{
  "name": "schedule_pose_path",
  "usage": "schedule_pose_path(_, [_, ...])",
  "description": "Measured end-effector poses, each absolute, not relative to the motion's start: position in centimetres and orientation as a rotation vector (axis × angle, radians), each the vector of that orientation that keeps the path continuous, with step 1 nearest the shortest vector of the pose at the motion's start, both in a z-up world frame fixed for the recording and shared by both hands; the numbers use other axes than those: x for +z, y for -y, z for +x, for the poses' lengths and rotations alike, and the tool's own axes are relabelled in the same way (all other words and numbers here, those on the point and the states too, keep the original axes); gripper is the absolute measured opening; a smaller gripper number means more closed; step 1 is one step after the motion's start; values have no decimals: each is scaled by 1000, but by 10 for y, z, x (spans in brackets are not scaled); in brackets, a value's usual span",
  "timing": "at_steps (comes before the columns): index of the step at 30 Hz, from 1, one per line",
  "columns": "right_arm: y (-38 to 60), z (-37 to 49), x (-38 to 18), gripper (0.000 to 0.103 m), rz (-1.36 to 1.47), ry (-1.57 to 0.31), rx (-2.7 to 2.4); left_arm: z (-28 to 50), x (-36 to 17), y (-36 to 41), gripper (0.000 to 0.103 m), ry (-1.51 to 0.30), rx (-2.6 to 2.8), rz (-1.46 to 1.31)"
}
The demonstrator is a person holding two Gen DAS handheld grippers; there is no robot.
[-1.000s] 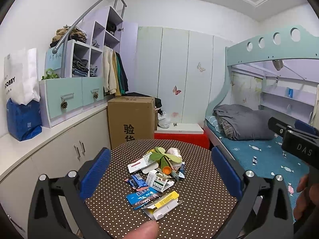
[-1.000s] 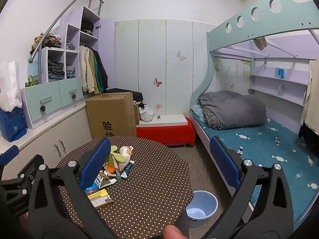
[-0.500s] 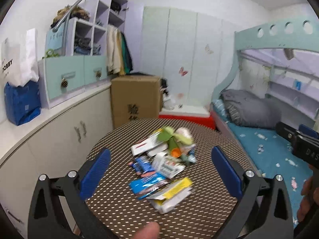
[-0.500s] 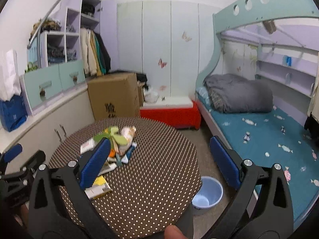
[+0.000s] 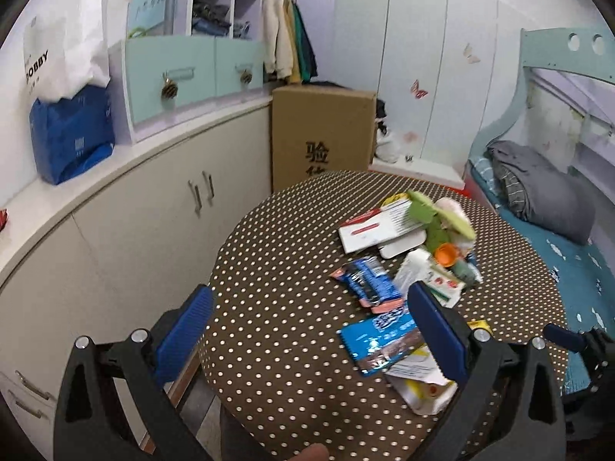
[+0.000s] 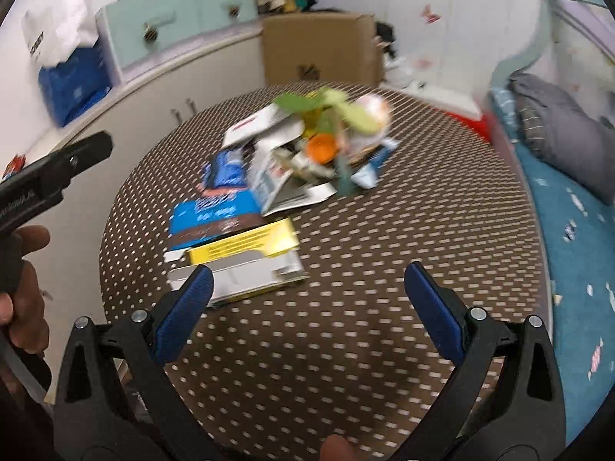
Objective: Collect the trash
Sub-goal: 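Grasp the white-and-yellow medicine box with the right tool while the left tool grasps the blue wrapper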
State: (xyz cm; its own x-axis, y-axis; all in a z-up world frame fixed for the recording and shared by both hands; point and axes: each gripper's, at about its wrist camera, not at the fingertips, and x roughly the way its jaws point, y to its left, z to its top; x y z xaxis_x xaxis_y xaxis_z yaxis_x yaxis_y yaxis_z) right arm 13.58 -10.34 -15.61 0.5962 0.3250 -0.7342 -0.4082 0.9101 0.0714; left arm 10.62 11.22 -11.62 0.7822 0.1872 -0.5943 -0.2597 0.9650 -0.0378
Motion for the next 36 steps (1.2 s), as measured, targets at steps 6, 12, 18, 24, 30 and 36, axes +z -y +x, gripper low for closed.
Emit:
schedule_pose_path(6, [80, 136, -170, 97, -149, -873, 514, 113, -129, -123, 99, -655, 257, -134])
schedule_pose_path(12, [68, 146, -187, 97, -189, -874, 552, 119, -137, -125, 99, -685, 240, -141])
schedule_pose_path(18, [70, 154, -188, 97, -166, -872, 580, 124, -146, -125, 99, -712, 227, -125])
schedule_pose_path(24, [57, 153, -200, 97, -167, -895, 535, 129, -154, -132, 99, -736, 237, -141])
schedule_pose_path(30, [75, 158, -195, 93, -114, -856, 525, 135, -163, -123, 99, -760, 200, -91])
schedule_pose_path(36, [121, 161, -196, 92, -44, -868, 467, 152, -183, -89, 99, -819, 76, 101])
